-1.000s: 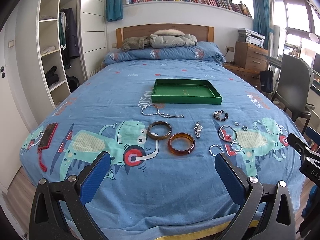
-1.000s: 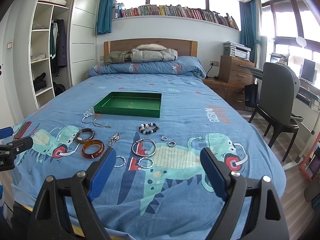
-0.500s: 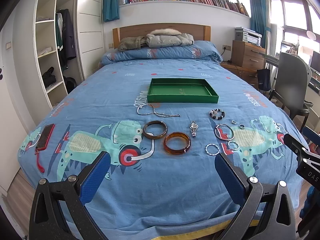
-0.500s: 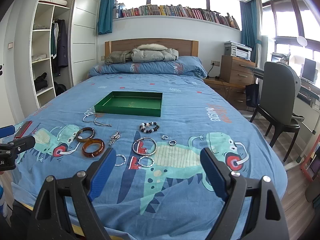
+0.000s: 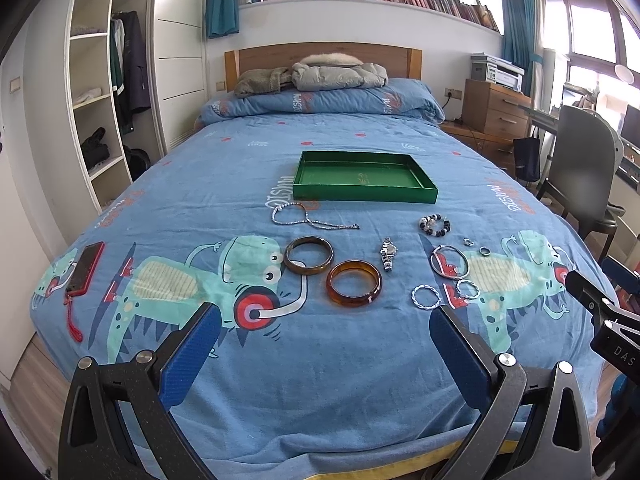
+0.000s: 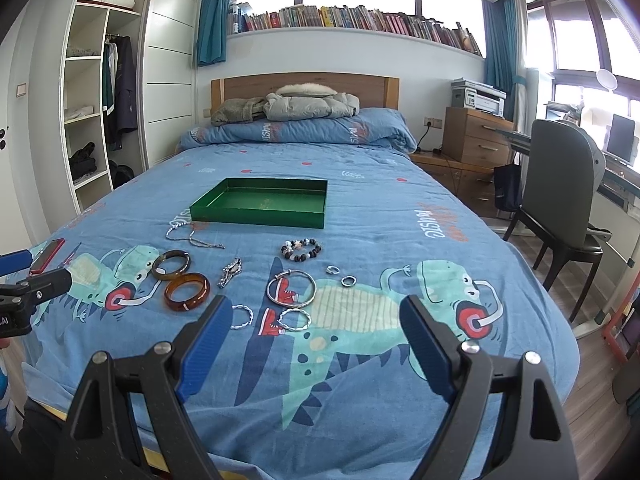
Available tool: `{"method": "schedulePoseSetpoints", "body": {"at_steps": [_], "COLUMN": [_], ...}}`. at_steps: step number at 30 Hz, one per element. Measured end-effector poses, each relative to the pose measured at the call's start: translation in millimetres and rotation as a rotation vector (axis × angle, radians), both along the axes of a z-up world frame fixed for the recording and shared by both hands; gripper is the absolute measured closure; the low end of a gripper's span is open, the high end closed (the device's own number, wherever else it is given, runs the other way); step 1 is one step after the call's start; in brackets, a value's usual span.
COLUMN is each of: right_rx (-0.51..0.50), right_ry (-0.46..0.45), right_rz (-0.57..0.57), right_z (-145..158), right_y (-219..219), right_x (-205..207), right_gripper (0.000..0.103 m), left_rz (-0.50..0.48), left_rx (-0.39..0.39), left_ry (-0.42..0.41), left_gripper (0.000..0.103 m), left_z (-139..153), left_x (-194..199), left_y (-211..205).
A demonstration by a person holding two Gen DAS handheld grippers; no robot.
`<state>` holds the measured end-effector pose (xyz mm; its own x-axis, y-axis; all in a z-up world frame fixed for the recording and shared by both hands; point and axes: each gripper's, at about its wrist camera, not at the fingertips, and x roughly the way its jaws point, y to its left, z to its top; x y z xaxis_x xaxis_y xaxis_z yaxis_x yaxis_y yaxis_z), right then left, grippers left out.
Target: Organize jewelry
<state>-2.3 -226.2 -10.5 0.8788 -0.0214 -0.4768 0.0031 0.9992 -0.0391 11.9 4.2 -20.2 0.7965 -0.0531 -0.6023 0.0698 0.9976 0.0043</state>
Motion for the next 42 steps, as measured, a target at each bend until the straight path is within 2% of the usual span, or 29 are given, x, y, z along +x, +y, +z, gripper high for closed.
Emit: {"method": "schedulePoseSetpoints", "body": {"at_steps": [15, 29, 34, 42], "right_rx": [0.025, 0.036, 0.043, 0.047], "right_ry": [0.019, 0.057, 0.082, 0.114], "right_rz": [0.002, 0.024, 0.036, 0.056], "right_z": [-12.4, -28.2, -35.5, -45.8], "right_y": [-6.0, -9.0, -8.9, -10.0], "right_x": [13.7, 35.2, 44.5, 61.8], "right_gripper": [0.019, 0.021, 0.03, 0.037], "left_rz": [0.023, 0.02, 0.022, 0.029], "left_rx": [-0.021, -0.03, -0.036, -0.041], "left_ry": [0.028, 0.059, 0.066, 0.09], "left_gripper": [0.001, 0.006, 0.008, 0.013], "left_z": [-10.3, -26.2, -31.7, -44.8], "left_x": [16.6, 35.6, 45.5, 65.7], "left_y": [9.3, 10.0, 11.3, 12.3]}}
